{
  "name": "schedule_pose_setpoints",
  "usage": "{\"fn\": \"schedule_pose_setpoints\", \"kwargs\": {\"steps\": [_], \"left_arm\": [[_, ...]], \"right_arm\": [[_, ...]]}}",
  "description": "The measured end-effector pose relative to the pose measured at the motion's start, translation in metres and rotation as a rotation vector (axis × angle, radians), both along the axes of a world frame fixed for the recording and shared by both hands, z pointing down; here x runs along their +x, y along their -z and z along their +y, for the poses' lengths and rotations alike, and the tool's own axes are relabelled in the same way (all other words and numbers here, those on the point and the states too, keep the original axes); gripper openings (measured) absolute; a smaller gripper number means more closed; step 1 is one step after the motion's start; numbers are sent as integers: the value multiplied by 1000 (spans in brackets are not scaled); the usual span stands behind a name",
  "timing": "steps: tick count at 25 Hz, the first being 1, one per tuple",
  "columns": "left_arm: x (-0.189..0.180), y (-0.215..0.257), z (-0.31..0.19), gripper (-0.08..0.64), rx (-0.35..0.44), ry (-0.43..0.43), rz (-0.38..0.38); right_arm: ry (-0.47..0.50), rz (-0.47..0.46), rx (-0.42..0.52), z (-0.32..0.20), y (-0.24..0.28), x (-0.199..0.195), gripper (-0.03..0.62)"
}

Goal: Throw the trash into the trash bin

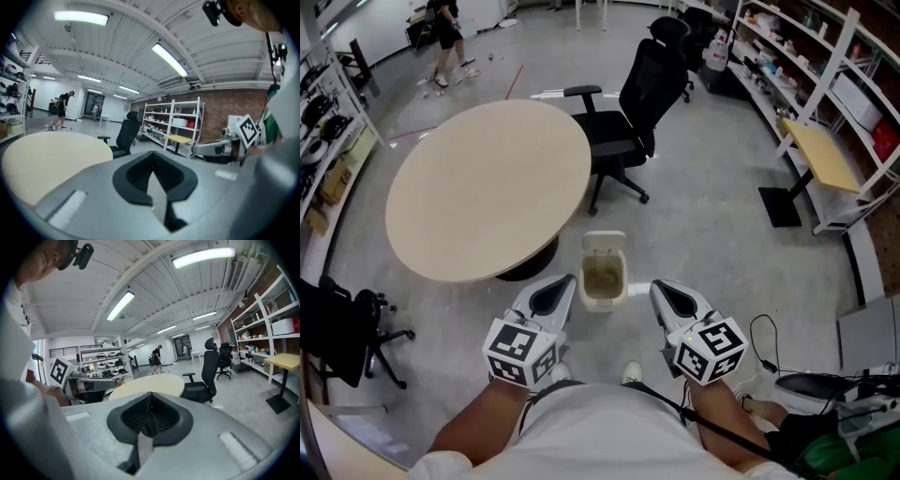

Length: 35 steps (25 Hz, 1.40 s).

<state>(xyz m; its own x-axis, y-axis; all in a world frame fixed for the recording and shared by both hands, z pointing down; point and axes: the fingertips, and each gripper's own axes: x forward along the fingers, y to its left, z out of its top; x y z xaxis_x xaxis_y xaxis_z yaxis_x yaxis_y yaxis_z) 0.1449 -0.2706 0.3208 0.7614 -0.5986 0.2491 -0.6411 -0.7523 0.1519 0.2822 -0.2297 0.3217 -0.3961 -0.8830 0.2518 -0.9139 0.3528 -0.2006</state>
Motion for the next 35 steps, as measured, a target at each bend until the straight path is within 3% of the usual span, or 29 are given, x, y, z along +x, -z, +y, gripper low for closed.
{"fn": "schedule_pose_setpoints", "kwargs": {"steps": [24, 35], "left_arm": [[4, 0, 4, 8, 1, -29, -5], [12, -2, 10, 8, 10, -67, -19]], "right_arm": [[1, 9, -7, 0, -2, -3, 2], [16, 77, 1, 4, -3, -6, 2]]}}
